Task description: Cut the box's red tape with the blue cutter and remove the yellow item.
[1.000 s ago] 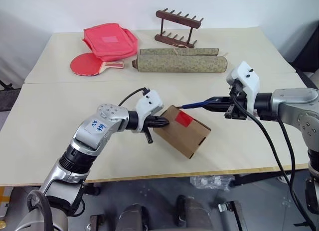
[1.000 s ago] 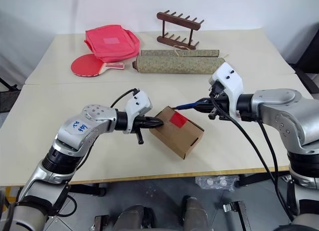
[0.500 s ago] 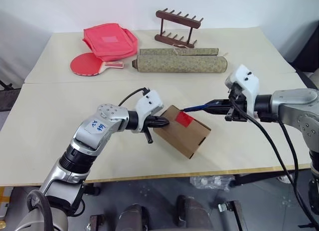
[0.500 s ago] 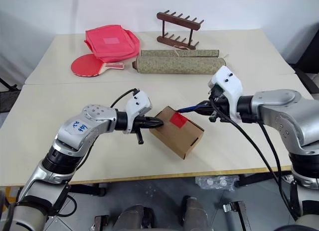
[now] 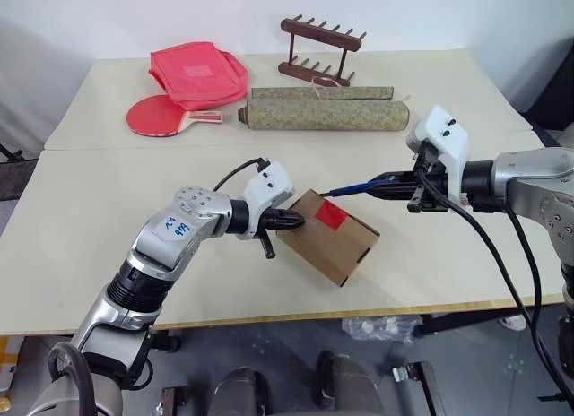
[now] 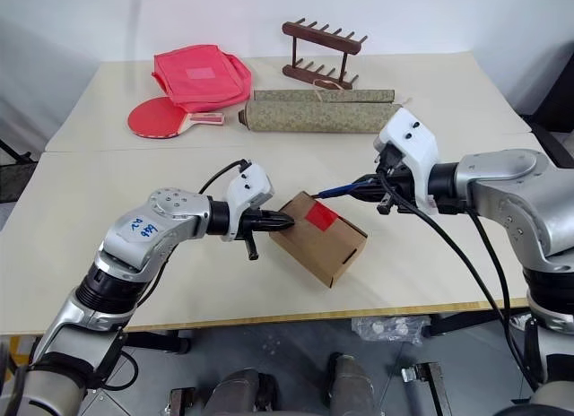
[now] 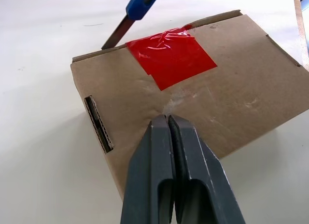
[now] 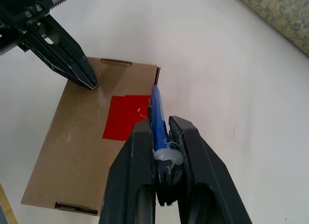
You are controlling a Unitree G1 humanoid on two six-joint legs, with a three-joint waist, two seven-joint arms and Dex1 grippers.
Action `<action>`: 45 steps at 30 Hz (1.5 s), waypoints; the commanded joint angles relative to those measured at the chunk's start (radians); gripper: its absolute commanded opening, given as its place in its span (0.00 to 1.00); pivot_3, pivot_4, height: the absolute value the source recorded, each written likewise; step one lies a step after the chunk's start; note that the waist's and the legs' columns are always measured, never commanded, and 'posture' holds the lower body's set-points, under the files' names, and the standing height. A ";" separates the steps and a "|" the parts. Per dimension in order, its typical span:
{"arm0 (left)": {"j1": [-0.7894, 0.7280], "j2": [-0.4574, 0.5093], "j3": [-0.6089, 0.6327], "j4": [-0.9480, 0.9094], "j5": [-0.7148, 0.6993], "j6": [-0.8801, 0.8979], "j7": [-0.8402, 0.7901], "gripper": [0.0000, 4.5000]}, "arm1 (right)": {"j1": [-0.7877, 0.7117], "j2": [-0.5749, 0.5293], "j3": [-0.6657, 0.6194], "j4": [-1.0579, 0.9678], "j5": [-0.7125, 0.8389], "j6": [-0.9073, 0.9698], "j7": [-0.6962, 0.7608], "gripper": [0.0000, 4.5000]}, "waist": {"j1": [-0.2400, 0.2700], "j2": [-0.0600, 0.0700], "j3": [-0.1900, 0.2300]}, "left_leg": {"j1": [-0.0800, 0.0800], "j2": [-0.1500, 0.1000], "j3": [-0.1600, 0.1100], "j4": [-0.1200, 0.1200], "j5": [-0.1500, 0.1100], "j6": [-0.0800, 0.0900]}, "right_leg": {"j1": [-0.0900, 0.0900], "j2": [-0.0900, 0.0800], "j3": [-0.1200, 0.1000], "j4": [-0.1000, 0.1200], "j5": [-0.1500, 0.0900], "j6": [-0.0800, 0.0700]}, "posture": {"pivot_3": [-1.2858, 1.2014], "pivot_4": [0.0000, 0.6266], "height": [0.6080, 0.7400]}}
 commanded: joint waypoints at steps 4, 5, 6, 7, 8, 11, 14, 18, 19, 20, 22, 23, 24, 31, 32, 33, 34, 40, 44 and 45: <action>0.018 0.005 -0.023 -0.004 0.021 0.019 0.003 0.01 | -0.022 -0.015 -0.032 -0.020 0.011 -0.006 0.012 0.04 | 0.000 0.000 0.000 | 0.000 0.000 0.000 0.000 0.000 0.000 | 0.000 0.000 0.000 0.000 0.000 0.000 | 0.52 0.24 1.00; 0.018 0.006 -0.023 -0.004 0.021 0.019 0.002 0.01 | -0.024 -0.014 -0.034 -0.019 0.012 -0.006 0.011 0.04 | 0.000 0.000 0.000 | 0.000 0.000 0.000 0.000 0.000 0.000 | 0.000 0.000 0.000 0.000 0.000 0.000 | 0.52 0.24 1.00; 0.018 0.006 -0.023 -0.004 0.020 0.019 0.001 0.01 | -0.027 -0.013 -0.036 -0.019 0.014 -0.005 0.011 0.04 | 0.000 0.000 0.000 | 0.000 0.000 0.000 0.000 0.000 0.000 | 0.000 0.000 0.000 0.000 0.000 0.000 | 0.52 0.24 1.00; 0.018 0.006 -0.023 -0.003 0.021 0.018 0.001 0.01 | -0.032 -0.009 -0.038 -0.018 0.016 -0.003 0.009 0.04 | 0.000 0.000 0.000 | 0.000 0.000 0.000 0.000 0.000 0.000 | 0.000 0.000 0.000 0.000 0.000 0.000 | 0.52 0.24 1.00; 0.017 0.006 -0.023 -0.002 0.021 0.018 0.001 0.01 | -0.035 -0.006 -0.040 -0.017 0.018 -0.002 0.008 0.04 | 0.000 0.000 0.000 | 0.000 0.000 0.000 0.000 0.000 0.000 | 0.000 0.000 0.000 0.000 0.000 0.000 | 0.52 0.24 1.00; 0.018 0.005 -0.023 -0.003 0.021 0.018 0.002 0.01 | -0.042 0.004 -0.047 -0.020 0.028 0.005 0.003 0.04 | 0.000 0.000 0.000 | 0.000 0.000 0.000 0.000 0.000 0.000 | 0.000 0.000 0.000 0.000 0.000 0.000 | 0.52 0.24 1.00; 0.018 0.005 -0.023 -0.003 0.020 0.017 0.001 0.01 | -0.044 0.009 -0.049 -0.019 0.036 0.007 -0.002 0.04 | 0.000 0.000 0.000 | 0.000 0.000 0.000 0.000 0.000 0.000 | 0.000 0.000 0.000 0.000 0.000 0.000 | 0.52 0.24 1.00; 0.017 0.004 -0.025 -0.002 0.021 0.017 0.001 0.01 | -0.036 0.016 -0.048 -0.012 0.036 0.003 -0.012 0.04 | 0.000 0.000 0.000 | 0.000 0.000 0.000 0.000 0.000 0.000 | 0.000 0.000 0.000 0.000 0.000 0.000 | 0.52 0.24 1.00; 0.016 0.003 -0.024 -0.002 0.020 0.018 0.001 0.01 | -0.027 0.014 -0.043 -0.009 0.031 -0.001 -0.014 0.04 | 0.000 0.000 0.000 | 0.000 0.000 0.000 0.000 0.000 0.000 | 0.000 0.000 0.000 0.000 0.000 0.000 | 0.52 0.24 1.00; 0.016 0.003 -0.024 -0.002 0.020 0.019 0.001 0.01 | -0.019 0.012 -0.040 -0.008 0.027 -0.006 -0.015 0.04 | 0.000 0.000 0.000 | 0.000 0.000 0.000 0.000 0.000 0.000 | 0.000 0.000 0.000 0.000 0.000 0.000 | 0.52 0.24 1.00; 0.015 0.003 -0.025 -0.003 0.019 0.019 0.000 0.01 | -0.009 0.010 -0.038 -0.006 0.025 -0.011 -0.015 0.04 | 0.000 0.000 0.000 | 0.000 0.000 0.000 0.000 0.000 0.000 | 0.000 0.000 0.000 0.000 0.000 0.000 | 0.52 0.24 1.00; 0.016 0.004 -0.025 -0.002 0.020 0.018 0.000 0.01 | -0.006 0.008 -0.037 -0.001 0.020 -0.016 -0.016 0.04 | 0.000 0.000 0.000 | 0.000 0.000 0.000 0.000 0.000 0.000 | 0.000 0.000 0.000 0.000 0.000 0.000 | 0.52 0.24 1.00; 0.016 0.004 -0.025 -0.002 0.020 0.019 0.000 0.01 | -0.005 0.007 -0.037 0.004 0.016 -0.021 -0.016 0.04 | 0.000 0.000 0.000 | 0.000 0.000 0.000 0.000 0.000 0.000 | 0.000 0.000 0.000 0.000 0.000 0.000 | 0.52 0.24 1.00; 0.017 0.012 -0.023 -0.010 0.017 0.026 -0.005 0.01 | -0.030 0.007 -0.040 0.033 0.004 -0.041 -0.017 0.04 | 0.000 0.000 0.000 | 0.000 0.000 0.000 0.000 0.000 0.000 | 0.000 0.000 0.000 0.000 0.000 0.000 | 0.52 0.24 1.00; 0.017 0.014 -0.024 -0.011 0.017 0.027 -0.006 0.01 | -0.034 0.007 -0.040 0.038 0.002 -0.043 -0.018 0.04 | 0.000 0.000 0.000 | 0.000 0.000 0.000 0.000 0.000 0.000 | 0.000 0.000 0.000 0.000 0.000 0.000 | 0.52 0.24 1.00; 0.018 0.016 -0.023 -0.014 0.016 0.029 -0.007 0.01 | -0.037 0.008 -0.040 0.040 0.001 -0.042 -0.019 0.04 | 0.000 0.000 0.000 | 0.000 0.000 0.000 0.000 0.000 0.000 | 0.000 0.000 0.000 0.000 0.000 0.000 | 0.52 0.24 1.00; 0.018 0.018 -0.023 -0.016 0.016 0.030 -0.008 0.01 | -0.038 0.008 -0.040 0.041 -0.001 -0.043 -0.018 0.04 | 0.000 0.000 0.000 | 0.000 0.000 0.000 0.000 0.000 0.000 | 0.000 0.000 0.000 0.000 0.000 0.000 | 0.52 0.24 1.00; 0.020 0.025 -0.022 -0.021 0.014 0.039 -0.012 0.01 | -0.037 0.016 -0.036 0.033 0.005 -0.034 -0.011 0.04 | 0.000 0.000 0.000 | 0.000 0.000 0.000 0.000 0.000 0.000 | 0.000 0.000 0.000 0.000 0.000 0.000 | 0.52 0.24 1.00; 0.018 0.029 -0.021 -0.021 0.014 0.043 -0.014 0.01 | -0.038 0.026 -0.038 0.027 0.013 -0.031 -0.013 0.04 | 0.000 0.000 0.000 | 0.000 0.000 0.000 0.000 0.000 0.000 | 0.000 0.000 0.000 0.000 0.000 0.000 | 0.52 0.24 1.00; 0.018 0.030 -0.021 -0.022 0.014 0.045 -0.014 0.01 | -0.040 0.027 -0.039 0.027 0.013 -0.031 -0.014 0.04 | -0.001 0.000 0.000 | 0.000 0.000 0.000 0.000 0.000 0.000 | 0.000 0.000 0.000 0.000 0.000 0.000 | 0.52 0.24 1.00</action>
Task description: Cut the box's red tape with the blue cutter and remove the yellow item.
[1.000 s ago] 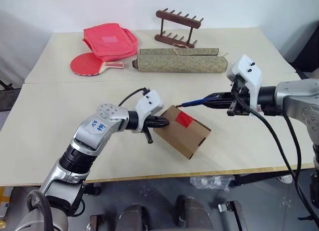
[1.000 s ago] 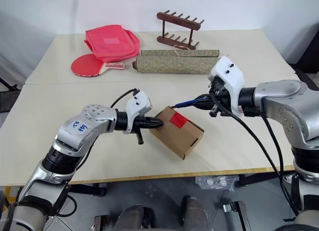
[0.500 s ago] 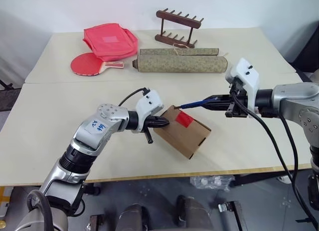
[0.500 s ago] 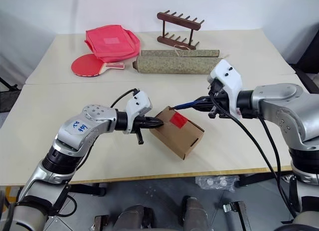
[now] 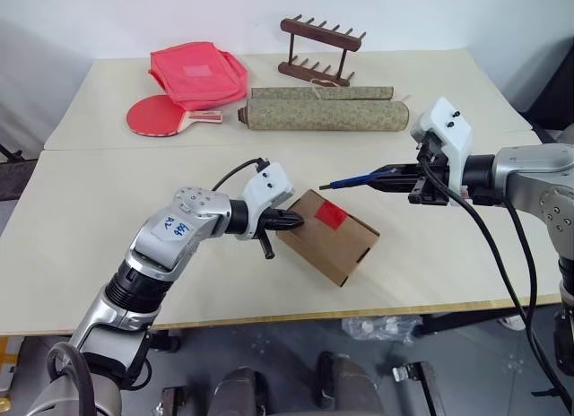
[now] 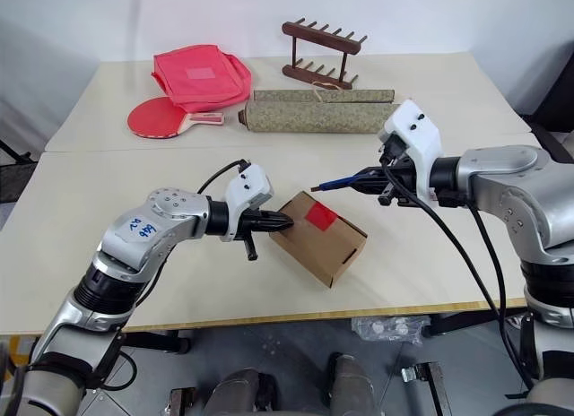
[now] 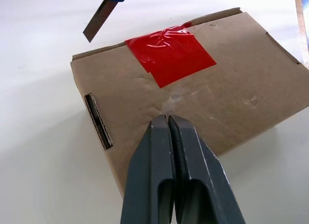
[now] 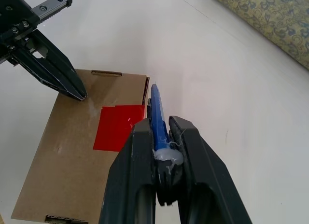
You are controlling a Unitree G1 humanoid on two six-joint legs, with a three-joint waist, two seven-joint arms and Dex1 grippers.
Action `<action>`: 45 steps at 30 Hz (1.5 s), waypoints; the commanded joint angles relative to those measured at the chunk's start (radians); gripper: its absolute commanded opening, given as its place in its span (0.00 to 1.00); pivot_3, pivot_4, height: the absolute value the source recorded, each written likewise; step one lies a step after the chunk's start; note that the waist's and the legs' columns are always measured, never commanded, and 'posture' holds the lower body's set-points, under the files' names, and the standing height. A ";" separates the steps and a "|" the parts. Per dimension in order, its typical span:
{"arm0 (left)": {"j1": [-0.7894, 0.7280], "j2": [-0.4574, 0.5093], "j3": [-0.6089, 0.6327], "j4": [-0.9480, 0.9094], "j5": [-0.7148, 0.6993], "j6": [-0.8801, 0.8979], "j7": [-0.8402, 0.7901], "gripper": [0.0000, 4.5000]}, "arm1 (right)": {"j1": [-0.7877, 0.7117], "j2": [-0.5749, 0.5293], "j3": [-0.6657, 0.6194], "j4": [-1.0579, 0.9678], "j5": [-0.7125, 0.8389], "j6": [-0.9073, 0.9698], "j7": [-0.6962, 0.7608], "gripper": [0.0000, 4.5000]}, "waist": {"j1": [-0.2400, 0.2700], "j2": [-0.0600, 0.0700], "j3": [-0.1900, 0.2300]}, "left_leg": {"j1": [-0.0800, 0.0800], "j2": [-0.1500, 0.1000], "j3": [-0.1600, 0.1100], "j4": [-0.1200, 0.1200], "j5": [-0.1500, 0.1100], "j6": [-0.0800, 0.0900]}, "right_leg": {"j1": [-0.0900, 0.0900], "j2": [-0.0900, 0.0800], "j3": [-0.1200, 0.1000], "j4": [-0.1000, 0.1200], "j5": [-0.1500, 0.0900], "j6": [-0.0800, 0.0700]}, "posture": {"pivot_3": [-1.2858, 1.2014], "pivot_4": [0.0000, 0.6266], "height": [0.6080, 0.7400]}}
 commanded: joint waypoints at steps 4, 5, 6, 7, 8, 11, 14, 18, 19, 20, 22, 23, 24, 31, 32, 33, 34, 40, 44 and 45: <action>0.017 0.022 -0.021 -0.008 0.015 0.030 -0.011 0.01 | -0.031 0.014 -0.034 -0.028 0.013 -0.008 -0.001 0.04 | 0.000 0.000 0.000 | 0.000 0.000 0.000 0.000 0.000 0.000 | 0.000 0.000 0.000 0.000 0.000 0.000 | 0.52 0.24 1.00; 0.016 0.023 -0.021 -0.008 0.016 0.031 -0.011 0.01 | -0.031 0.016 -0.034 -0.028 0.014 -0.007 -0.001 0.04 | 0.000 0.000 0.000 | 0.000 0.000 0.000 0.000 0.000 0.000 | 0.000 0.000 0.000 0.000 0.000 0.000 | 0.52 0.24 1.00; 0.016 0.023 -0.021 -0.008 0.016 0.031 -0.012 0.01 | -0.031 0.017 -0.034 -0.028 0.014 -0.006 -0.002 0.04 | 0.000 0.000 0.000 | 0.000 0.000 0.000 0.000 0.000 0.000 | 0.000 0.000 0.000 0.000 0.000 0.000 | 0.52 0.24 1.00; 0.016 0.023 -0.021 -0.008 0.016 0.032 -0.012 0.01 | -0.027 0.017 -0.033 -0.029 0.013 -0.006 -0.002 0.04 | 0.000 0.000 0.000 | 0.000 0.000 0.000 0.000 0.000 0.000 | 0.000 0.000 0.000 0.000 0.000 0.000 | 0.52 0.24 1.00; 0.016 0.023 -0.021 -0.009 0.016 0.033 -0.012 0.01 | -0.021 0.017 -0.031 -0.031 0.012 -0.007 -0.003 0.04 | 0.000 0.000 0.000 | 0.000 0.000 0.000 0.000 0.000 0.000 | 0.000 0.000 0.000 0.000 0.000 0.000 | 0.52 0.24 1.00; 0.014 0.023 -0.020 -0.007 0.017 0.033 -0.013 0.01 | -0.010 0.017 -0.026 -0.033 0.009 -0.006 -0.004 0.04 | 0.000 0.000 0.000 | 0.000 0.000 0.000 0.000 0.000 0.000 | 0.000 0.000 0.000 0.000 0.000 0.000 | 0.52 0.24 1.00; 0.015 0.023 -0.020 -0.010 0.016 0.035 -0.013 0.01 | 0.001 0.012 -0.023 -0.035 0.005 -0.008 -0.003 0.04 | 0.000 0.000 0.000 | 0.000 0.000 0.000 0.000 0.000 0.000 | 0.000 0.000 0.000 0.000 0.000 0.000 | 0.52 0.24 1.00; 0.015 0.019 -0.018 -0.008 0.017 0.035 -0.011 0.01 | 0.012 0.007 -0.020 -0.031 -0.002 -0.011 -0.001 0.04 | 0.000 0.000 0.000 | 0.000 0.000 0.000 0.000 0.000 0.000 | 0.000 0.000 0.000 0.000 0.000 0.000 | 0.52 0.24 1.00; 0.016 0.020 -0.019 -0.009 0.017 0.036 -0.011 0.01 | 0.013 0.007 -0.020 -0.031 -0.002 -0.011 0.000 0.04 | 0.000 0.000 0.000 | 0.000 0.000 0.000 0.000 0.000 0.000 | 0.000 0.000 0.000 0.000 0.000 0.000 | 0.52 0.24 1.00; 0.016 0.020 -0.019 -0.010 0.017 0.036 -0.011 0.01 | 0.014 0.006 -0.020 -0.032 -0.002 -0.011 0.001 0.04 | 0.000 0.000 0.000 | 0.000 0.000 0.000 0.000 0.000 0.000 | 0.000 0.000 0.000 0.000 0.000 0.000 | 0.52 0.24 1.00; 0.017 0.020 -0.018 -0.011 0.018 0.036 -0.011 0.01 | 0.016 0.004 -0.019 -0.034 -0.002 -0.010 0.003 0.04 | 0.000 0.000 0.000 | 0.000 0.000 0.000 0.000 0.000 0.000 | 0.000 0.000 0.000 0.000 0.000 0.000 | 0.52 0.24 1.00; 0.016 0.019 -0.018 -0.009 0.018 0.036 -0.010 0.01 | 0.017 0.003 -0.017 -0.034 -0.002 -0.010 0.004 0.04 | 0.000 0.000 0.000 | 0.000 0.000 0.000 0.000 0.000 0.000 | 0.000 0.000 0.000 0.000 0.000 0.000 | 0.52 0.24 1.00; 0.015 0.019 -0.018 -0.008 0.018 0.035 -0.010 0.01 | 0.017 0.002 -0.016 -0.033 -0.002 -0.010 0.005 0.04 | 0.000 0.000 0.000 | 0.000 0.000 0.000 0.000 0.000 0.000 | 0.000 0.000 0.000 0.000 0.000 0.000 | 0.52 0.24 1.00; 0.015 0.015 -0.018 -0.003 0.020 0.032 -0.008 0.01 | 0.019 -0.010 -0.014 -0.043 0.000 -0.006 0.016 0.04 | 0.000 0.000 0.000 | 0.000 0.000 0.000 0.000 0.000 0.000 | 0.000 0.000 0.000 0.000 0.000 0.000 | 0.52 0.24 1.00; 0.015 0.014 -0.018 -0.003 0.020 0.031 -0.008 0.01 | 0.012 -0.009 -0.018 -0.043 0.003 -0.004 0.014 0.04 | 0.000 0.000 0.000 | 0.000 0.000 0.000 0.000 0.000 0.000 | 0.000 0.000 0.000 0.000 0.000 0.000 | 0.52 0.24 1.00; 0.015 0.013 -0.018 -0.003 0.020 0.031 -0.007 0.01 | 0.006 -0.007 -0.021 -0.043 0.005 0.000 0.014 0.04 | 0.000 0.000 0.000 | 0.000 0.000 0.000 0.000 0.000 0.000 | 0.000 0.000 0.000 0.000 0.000 0.000 | 0.52 0.24 1.00; 0.014 0.012 -0.018 -0.001 0.020 0.031 -0.007 0.01 | 0.002 -0.008 -0.022 -0.044 0.008 0.003 0.015 0.04 | 0.000 0.000 0.000 | 0.000 0.000 0.000 0.000 0.000 0.000 | 0.000 0.000 0.000 0.000 0.000 0.000 | 0.52 0.24 1.00; 0.013 0.009 -0.018 0.001 0.021 0.027 -0.006 0.01 | -0.006 -0.014 -0.033 -0.051 0.011 0.007 0.016 0.04 | 0.000 0.000 0.000 | 0.000 0.000 0.000 0.000 0.000 0.000 | 0.000 0.000 0.000 0.000 0.000 0.000 | 0.52 0.24 1.00; 0.013 0.009 -0.018 0.002 0.022 0.026 -0.006 0.01 | -0.020 -0.010 -0.049 -0.054 0.023 0.020 0.010 0.04 | 0.001 0.000 0.000 | 0.000 0.000 0.000 0.000 0.000 0.000 | 0.000 0.000 0.000 0.000 0.000 0.000 | 0.52 0.24 1.00; 0.014 0.010 -0.019 0.000 0.022 0.026 -0.006 0.01 | -0.018 -0.010 -0.051 -0.061 0.027 0.025 0.009 0.04 | 0.000 0.000 0.000 | 0.000 0.000 0.000 0.000 0.000 0.000 | 0.000 0.000 0.000 0.000 0.000 0.000 | 0.52 0.24 1.00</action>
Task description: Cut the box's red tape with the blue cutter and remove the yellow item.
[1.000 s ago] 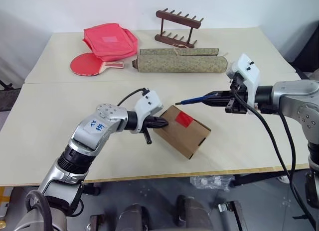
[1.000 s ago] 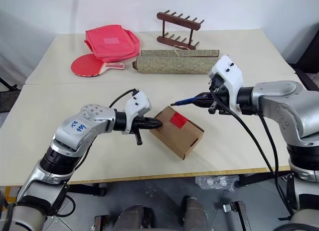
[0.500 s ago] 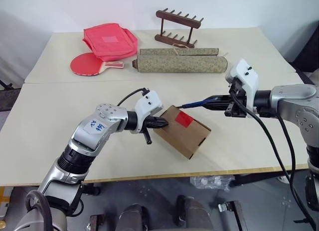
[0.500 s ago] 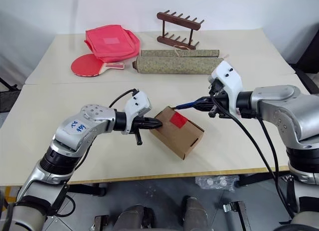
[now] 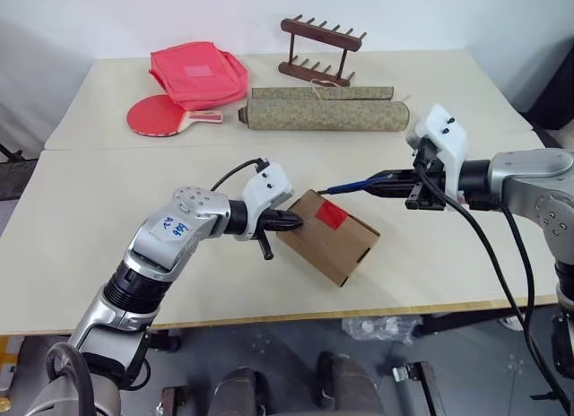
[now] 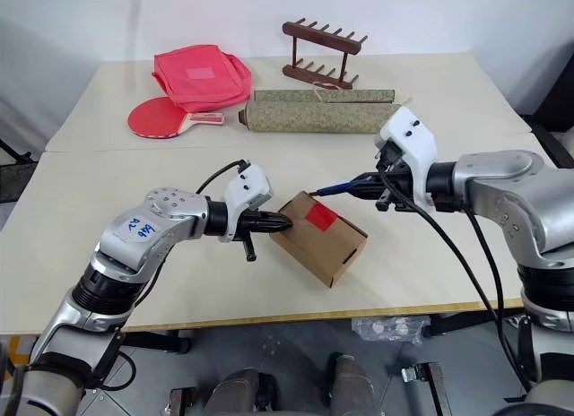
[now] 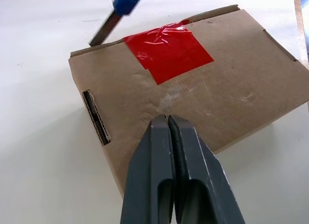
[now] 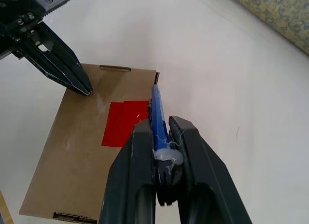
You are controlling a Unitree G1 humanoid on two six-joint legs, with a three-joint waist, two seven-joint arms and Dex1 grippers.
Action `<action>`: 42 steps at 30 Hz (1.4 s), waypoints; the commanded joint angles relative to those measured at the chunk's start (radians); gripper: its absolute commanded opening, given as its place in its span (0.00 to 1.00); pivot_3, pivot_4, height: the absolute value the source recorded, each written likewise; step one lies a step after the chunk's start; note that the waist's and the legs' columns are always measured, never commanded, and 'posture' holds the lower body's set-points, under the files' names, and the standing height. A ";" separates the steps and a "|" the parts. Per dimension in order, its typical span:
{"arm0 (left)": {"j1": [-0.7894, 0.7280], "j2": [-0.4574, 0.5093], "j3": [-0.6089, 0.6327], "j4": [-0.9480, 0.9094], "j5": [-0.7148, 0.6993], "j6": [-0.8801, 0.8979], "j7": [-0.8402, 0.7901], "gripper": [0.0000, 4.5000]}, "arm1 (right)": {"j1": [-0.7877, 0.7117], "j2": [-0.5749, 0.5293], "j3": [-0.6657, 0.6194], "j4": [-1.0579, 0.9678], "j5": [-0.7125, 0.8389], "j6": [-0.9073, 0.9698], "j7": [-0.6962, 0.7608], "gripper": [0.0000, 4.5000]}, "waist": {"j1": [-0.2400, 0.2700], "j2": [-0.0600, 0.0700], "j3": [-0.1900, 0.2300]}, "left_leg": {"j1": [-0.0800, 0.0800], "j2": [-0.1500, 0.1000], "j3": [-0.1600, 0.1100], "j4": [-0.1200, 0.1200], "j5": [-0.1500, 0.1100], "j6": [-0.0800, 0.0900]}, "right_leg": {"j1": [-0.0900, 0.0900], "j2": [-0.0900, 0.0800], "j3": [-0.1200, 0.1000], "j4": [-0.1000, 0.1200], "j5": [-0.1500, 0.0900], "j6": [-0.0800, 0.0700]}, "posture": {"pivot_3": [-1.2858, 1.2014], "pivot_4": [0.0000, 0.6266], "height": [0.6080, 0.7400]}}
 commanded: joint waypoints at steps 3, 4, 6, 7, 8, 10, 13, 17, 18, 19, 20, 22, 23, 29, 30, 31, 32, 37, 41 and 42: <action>0.015 0.008 -0.020 0.008 0.017 0.014 0.001 0.01 | -0.012 -0.014 -0.053 -0.054 0.032 0.018 -0.005 0.04 | 0.000 0.000 0.000 | 0.000 0.000 0.000 0.000 0.000 0.000 | 0.000 0.000 0.000 0.000 0.000 0.000 | 0.52 0.24 1.00; 0.015 0.008 -0.020 0.008 0.017 0.014 0.001 0.01 | -0.010 -0.013 -0.055 -0.056 0.034 0.022 -0.008 0.04 | 0.000 0.000 0.000 | 0.000 0.000 0.000 0.000 0.000 0.000 | 0.000 0.000 0.000 0.000 0.000 0.000 | 0.52 0.24 1.00; 0.013 0.008 -0.020 0.013 0.018 0.011 -0.001 0.01 | -0.003 -0.015 -0.053 -0.059 0.034 0.024 -0.011 0.04 | 0.000 0.000 0.000 | 0.000 0.000 0.000 0.000 0.000 0.000 | 0.000 0.000 0.000 0.000 0.000 0.000 | 0.52 0.24 1.00; 0.012 0.008 -0.021 0.014 0.018 0.011 -0.001 0.01 | 0.001 -0.017 -0.053 -0.061 0.033 0.025 -0.012 0.04 | 0.000 0.000 0.000 | 0.000 0.000 0.000 0.000 0.000 0.000 | 0.000 0.000 0.000 0.000 0.000 0.000 | 0.52 0.24 1.00; 0.012 0.008 -0.021 0.014 0.019 0.010 -0.002 0.01 | 0.005 -0.019 -0.053 -0.062 0.033 0.025 -0.014 0.04 | 0.000 0.000 0.000 | 0.000 0.000 0.000 0.000 0.000 0.000 | 0.000 0.000 0.000 0.000 0.000 0.000 | 0.52 0.24 1.00; 0.012 0.007 -0.021 0.014 0.019 0.010 -0.002 0.01 | 0.018 -0.027 -0.053 -0.063 0.030 0.024 -0.015 0.04 | 0.000 0.000 0.000 | 0.000 0.000 0.000 0.000 0.000 0.000 | 0.000 0.000 0.000 0.000 0.000 0.000 | 0.52 0.24 1.00; 0.012 0.007 -0.022 0.012 0.019 0.011 -0.001 0.01 | 0.036 -0.038 -0.057 -0.063 0.027 0.020 -0.016 0.04 | 0.000 0.000 0.000 | 0.000 0.000 0.000 0.000 0.000 0.000 | 0.000 0.000 0.000 0.000 0.000 0.000 | 0.52 0.24 1.00; 0.011 0.006 -0.022 0.015 0.019 0.009 -0.003 0.01 | 0.039 -0.041 -0.061 -0.055 0.021 0.013 -0.018 0.04 | 0.000 0.000 0.000 | 0.000 0.000 0.000 0.000 0.000 0.000 | 0.000 0.000 0.000 0.000 0.000 0.000 | 0.52 0.24 1.00; 0.011 0.006 -0.022 0.016 0.019 0.009 -0.003 0.01 | 0.033 -0.042 -0.064 -0.047 0.017 0.008 -0.020 0.04 | 0.000 0.000 0.000 | 0.000 0.000 0.000 0.000 0.000 0.000 | 0.000 0.000 0.000 0.000 0.000 0.000 | 0.52 0.24 1.00; 0.010 0.006 -0.023 0.016 0.019 0.008 -0.004 0.01 | 0.026 -0.044 -0.065 -0.039 0.014 0.005 -0.020 0.04 | 0.000 0.000 0.000 | 0.000 0.000 0.000 0.000 0.000 0.000 | 0.000 0.000 0.000 0.000 0.000 0.000 | 0.52 0.24 1.00; 0.010 0.006 -0.023 0.017 0.020 0.008 -0.004 0.01 | 0.015 -0.043 -0.069 -0.033 0.016 0.006 -0.020 0.04 | 0.000 0.000 0.000 | 0.000 0.000 0.000 0.000 0.000 0.000 | 0.000 0.000 0.000 0.000 0.000 0.000 | 0.52 0.24 1.00; 0.009 0.007 -0.022 0.018 0.020 0.007 -0.004 0.01 | 0.007 -0.044 -0.070 -0.033 0.020 0.011 -0.018 0.04 | 0.000 0.000 0.000 | 0.000 0.000 0.000 0.000 0.000 0.000 | 0.000 0.000 0.000 0.000 0.000 0.000 | 0.52 0.24 1.00; 0.010 0.007 -0.022 0.018 0.021 0.006 -0.004 0.01 | 0.008 -0.045 -0.070 -0.035 0.022 0.013 -0.018 0.04 | 0.000 0.000 0.000 | 0.000 0.000 0.000 0.000 0.000 0.000 | 0.000 0.000 0.000 0.000 0.000 0.000 | 0.52 0.24 1.00; 0.010 0.007 -0.020 0.019 0.020 0.008 -0.003 0.01 | 0.031 -0.053 -0.074 -0.056 0.034 0.025 -0.019 0.04 | 0.000 0.000 0.000 | 0.000 0.000 0.000 0.000 0.000 0.000 | 0.000 0.000 0.000 0.000 0.000 0.000 | 0.52 0.24 1.00; 0.010 0.007 -0.020 0.020 0.020 0.007 -0.003 0.01 | 0.034 -0.054 -0.075 -0.060 0.036 0.027 -0.018 0.04 | 0.000 0.000 0.000 | 0.000 0.000 0.000 0.000 0.000 0.000 | 0.000 0.000 0.000 0.000 0.000 0.000 | 0.52 0.24 1.00; 0.009 0.006 -0.019 0.021 0.020 0.007 -0.003 0.01 | 0.036 -0.054 -0.076 -0.063 0.039 0.029 -0.018 0.04 | 0.000 0.000 0.000 | 0.000 0.000 0.000 0.000 0.000 0.000 | 0.000 0.000 0.000 0.000 0.000 0.000 | 0.52 0.24 1.00; 0.009 0.006 -0.020 0.022 0.021 0.007 -0.003 0.01 | 0.034 -0.053 -0.077 -0.063 0.039 0.030 -0.018 0.04 | 0.000 0.000 0.000 | 0.000 0.000 0.000 0.000 0.000 0.000 | 0.000 0.000 0.000 0.000 0.000 0.000 | 0.52 0.24 1.00; 0.008 0.002 -0.021 0.026 0.021 0.004 -0.002 0.01 | 0.025 -0.049 -0.075 -0.061 0.039 0.030 -0.019 0.04 | 0.000 0.000 0.000 | 0.000 0.000 0.000 0.000 0.000 0.000 | 0.000 0.000 0.000 0.000 0.000 0.000 | 0.52 0.24 1.00; 0.009 0.002 -0.020 0.024 0.019 0.005 -0.001 0.01 | 0.006 -0.044 -0.075 -0.053 0.039 0.029 -0.021 0.04 | 0.000 0.000 0.000 | 0.000 0.000 0.000 0.000 0.000 0.000 | 0.000 0.000 0.000 0.000 0.000 0.000 | 0.52 0.24 1.00; 0.010 0.002 -0.020 0.024 0.019 0.005 -0.002 0.01 | 0.004 -0.043 -0.075 -0.052 0.040 0.029 -0.021 0.04 | 0.000 0.000 0.000 | 0.000 0.000 0.000 0.000 0.000 0.000 | 0.000 0.000 0.000 0.000 0.000 0.000 | 0.52 0.24 1.00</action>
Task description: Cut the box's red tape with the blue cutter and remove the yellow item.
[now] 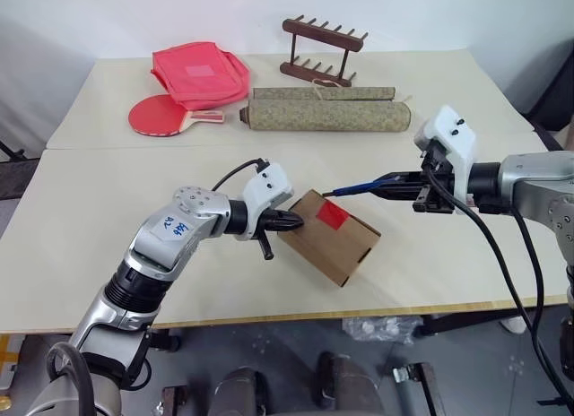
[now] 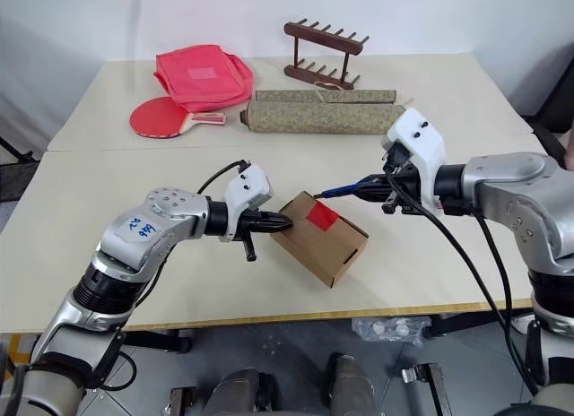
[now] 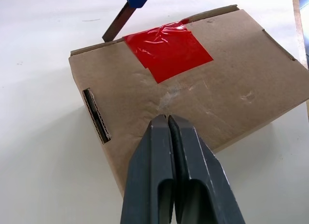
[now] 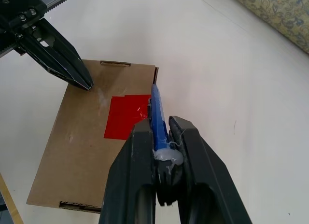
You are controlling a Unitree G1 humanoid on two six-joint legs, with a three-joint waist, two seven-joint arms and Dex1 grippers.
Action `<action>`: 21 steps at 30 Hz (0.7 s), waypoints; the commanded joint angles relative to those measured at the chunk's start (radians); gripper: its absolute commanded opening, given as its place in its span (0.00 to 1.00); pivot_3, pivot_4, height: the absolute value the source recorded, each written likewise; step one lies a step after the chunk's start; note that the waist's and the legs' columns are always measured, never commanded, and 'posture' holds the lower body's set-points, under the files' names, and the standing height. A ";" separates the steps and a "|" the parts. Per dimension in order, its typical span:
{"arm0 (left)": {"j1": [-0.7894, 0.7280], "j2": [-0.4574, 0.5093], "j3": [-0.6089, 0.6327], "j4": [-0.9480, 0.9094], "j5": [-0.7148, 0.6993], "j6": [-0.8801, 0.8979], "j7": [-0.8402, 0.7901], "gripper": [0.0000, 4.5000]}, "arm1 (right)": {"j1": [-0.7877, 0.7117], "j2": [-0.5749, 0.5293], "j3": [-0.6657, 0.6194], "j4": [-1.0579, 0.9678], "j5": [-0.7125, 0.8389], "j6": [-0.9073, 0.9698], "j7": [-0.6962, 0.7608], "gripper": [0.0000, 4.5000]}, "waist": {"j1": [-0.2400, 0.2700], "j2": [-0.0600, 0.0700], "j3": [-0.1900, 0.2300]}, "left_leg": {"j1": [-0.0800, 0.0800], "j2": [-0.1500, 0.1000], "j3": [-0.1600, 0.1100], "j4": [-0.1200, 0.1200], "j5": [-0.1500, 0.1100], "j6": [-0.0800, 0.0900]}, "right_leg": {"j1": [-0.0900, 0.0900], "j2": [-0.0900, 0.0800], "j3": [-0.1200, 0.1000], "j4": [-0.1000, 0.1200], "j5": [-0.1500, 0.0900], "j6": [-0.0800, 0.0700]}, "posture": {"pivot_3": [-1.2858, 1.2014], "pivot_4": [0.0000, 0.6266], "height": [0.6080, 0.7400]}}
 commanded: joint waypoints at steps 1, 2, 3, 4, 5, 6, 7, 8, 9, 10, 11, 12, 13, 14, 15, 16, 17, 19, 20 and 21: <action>0.010 0.005 -0.020 0.012 0.019 0.016 0.002 0.01 | -0.031 -0.011 -0.043 -0.014 0.012 0.000 -0.005 0.04 | 0.000 0.000 0.000 | 0.000 0.000 0.000 0.000 0.000 0.000 | 0.000 0.000 0.000 0.000 0.000 0.000 | 0.52 0.24 1.00; 0.010 0.005 -0.020 0.013 0.019 0.015 0.002 0.01 | -0.032 -0.010 -0.043 -0.014 0.013 0.001 -0.005 0.04 | 0.000 0.000 0.000 | 0.000 0.000 0.000 0.000 0.000 0.000 | 0.000 0.000 0.000 0.000 0.000 0.000 | 0.52 0.24 1.00; 0.011 0.005 -0.020 0.011 0.019 0.016 0.002 0.01 | -0.031 -0.009 -0.044 -0.015 0.014 0.002 -0.006 0.04 | 0.000 0.000 0.000 | 0.000 0.000 0.000 0.000 0.000 0.000 | 0.000 0.000 0.000 0.000 0.000 0.000 | 0.52 0.24 1.00; 0.011 0.005 -0.020 0.011 0.019 0.015 0.002 0.01 | -0.030 -0.009 -0.044 -0.015 0.014 0.002 -0.006 0.04 | 0.000 0.000 0.000 | 0.000 0.000 0.000 0.000 0.000 0.000 | 0.000 0.000 0.000 0.000 0.000 0.000 | 0.52 0.24 1.00; 0.012 0.005 -0.020 0.011 0.019 0.016 0.002 0.01 | -0.027 -0.008 -0.043 -0.014 0.013 0.000 -0.006 0.04 | 0.000 0.000 0.000 | 0.000 0.000 0.000 0.000 0.000 0.000 | 0.000 0.000 0.000 0.000 0.000 0.000 | 0.52 0.24 1.00; 0.012 0.004 -0.020 0.011 0.019 0.015 0.003 0.01 | -0.023 -0.009 -0.040 -0.013 0.011 -0.002 -0.007 0.04 | 0.000 0.000 0.000 | 0.000 0.000 0.000 0.000 0.000 0.000 | 0.000 0.000 0.000 0.000 0.000 0.000 | 0.52 0.24 1.00; 0.011 0.004 -0.021 0.012 0.019 0.015 0.003 0.01 | -0.017 -0.010 -0.036 -0.010 0.008 -0.006 -0.008 0.04 | 0.000 0.000 0.000 | 0.000 0.000 0.000 0.000 0.000 0.000 | 0.000 0.000 0.000 0.000 0.000 0.000 | 0.52 0.24 1.00; 0.011 0.004 -0.021 0.012 0.019 0.014 0.002 0.01 | -0.010 -0.012 -0.031 -0.008 0.003 -0.011 -0.007 0.04 | 0.000 0.000 0.000 | 0.000 0.000 0.000 0.000 0.000 0.000 | 0.000 0.000 0.000 0.000 0.000 0.000 | 0.52 0.24 1.00; 0.011 0.004 -0.021 0.012 0.019 0.014 0.002 0.01 | -0.005 -0.013 -0.028 -0.007 0.000 -0.014 -0.007 0.04 | 0.000 0.000 0.000 | 0.000 0.000 0.000 0.000 0.000 0.000 | 0.000 0.000 0.000 0.000 0.000 0.000 | 0.52 0.24 1.00; 0.011 0.003 -0.021 0.012 0.019 0.014 0.002 0.01 | -0.002 -0.013 -0.027 -0.006 -0.001 -0.016 -0.007 0.04 | 0.000 0.000 0.000 | 0.000 0.000 0.000 0.000 0.000 0.000 | 0.000 0.000 0.000 0.000 0.000 0.000 | 0.52 0.24 1.00; 0.011 0.003 -0.021 0.013 0.019 0.014 0.002 0.01 | 0.000 -0.012 -0.028 -0.005 0.000 -0.015 -0.007 0.04 | 0.000 0.000 0.000 | 0.000 0.000 0.000 0.000 0.000 0.000 | 0.000 0.000 0.000 0.000 0.000 0.000 | 0.52 0.24 1.00; 0.010 0.003 -0.021 0.013 0.020 0.014 0.002 0.01 | 0.003 -0.011 -0.030 -0.004 0.001 -0.016 -0.007 0.04 | 0.000 0.000 0.000 | 0.000 0.000 0.000 0.000 0.000 0.000 | 0.000 0.000 0.000 0.000 0.000 0.000 | 0.52 0.24 1.00; 0.010 0.003 -0.021 0.013 0.020 0.015 0.002 0.01 | 0.004 -0.011 -0.030 -0.004 0.001 -0.016 -0.008 0.04 | 0.000 0.000 0.000 | 0.000 0.000 0.000 0.000 0.000 0.000 | 0.000 0.000 0.000 0.000 0.000 0.000 | 0.52 0.24 1.00; 0.010 0.004 -0.021 0.013 0.020 0.015 0.002 0.01 | 0.007 -0.010 -0.031 -0.004 0.002 -0.016 -0.008 0.04 | 0.000 0.000 0.000 | 0.000 0.000 0.000 0.000 0.000 0.000 | 0.000 0.000 0.000 0.000 0.000 0.000 | 0.52 0.24 1.00; 0.011 0.004 -0.021 0.011 0.020 0.016 0.003 0.01 | 0.008 -0.010 -0.033 -0.006 0.003 -0.015 -0.009 0.04 | 0.000 0.000 0.000 | 0.000 0.000 0.000 0.000 0.000 0.000 | 0.000 0.000 0.000 0.000 0.000 0.000 | 0.52 0.24 1.00; 0.011 0.005 -0.021 0.009 0.019 0.018 0.003 0.01 | 0.010 -0.010 -0.034 -0.008 0.004 -0.014 -0.009 0.04 | 0.000 0.000 0.000 | 0.000 0.000 0.000 0.000 0.000 0.000 | 0.000 0.000 0.000 0.000 0.000 0.000 | 0.52 0.24 1.00; 0.011 0.005 -0.021 0.008 0.019 0.018 0.003 0.01 | 0.010 -0.010 -0.035 -0.008 0.006 -0.013 -0.009 0.04 | 0.000 0.000 0.000 | 0.000 0.000 0.000 0.000 0.000 0.000 | 0.000 0.000 0.000 0.000 0.000 0.000 | 0.52 0.24 1.00; 0.011 0.004 -0.021 0.009 0.019 0.019 0.003 0.01 | 0.011 -0.010 -0.034 -0.008 0.005 -0.013 -0.010 0.04 | 0.000 0.000 0.000 | 0.000 0.000 0.000 0.000 0.000 0.000 | 0.000 0.000 0.000 0.000 0.000 0.000 | 0.52 0.24 1.00; 0.010 0.004 -0.022 0.009 0.019 0.018 0.002 0.01 | 0.012 -0.011 -0.031 -0.008 0.003 -0.015 -0.010 0.04 | 0.000 0.000 0.000 | 0.000 0.000 0.000 0.000 0.000 0.000 | 0.000 0.000 0.000 0.000 0.000 0.000 | 0.52 0.24 1.00; 0.010 0.003 -0.022 0.010 0.019 0.018 0.002 0.01 | 0.014 -0.011 -0.029 -0.008 0.002 -0.017 -0.009 0.04 | 0.000 0.000 0.000 | 0.000 0.000 0.000 0.000 0.000 0.000 | 0.000 0.000 0.000 0.000 0.000 0.000 | 0.52 0.24 1.00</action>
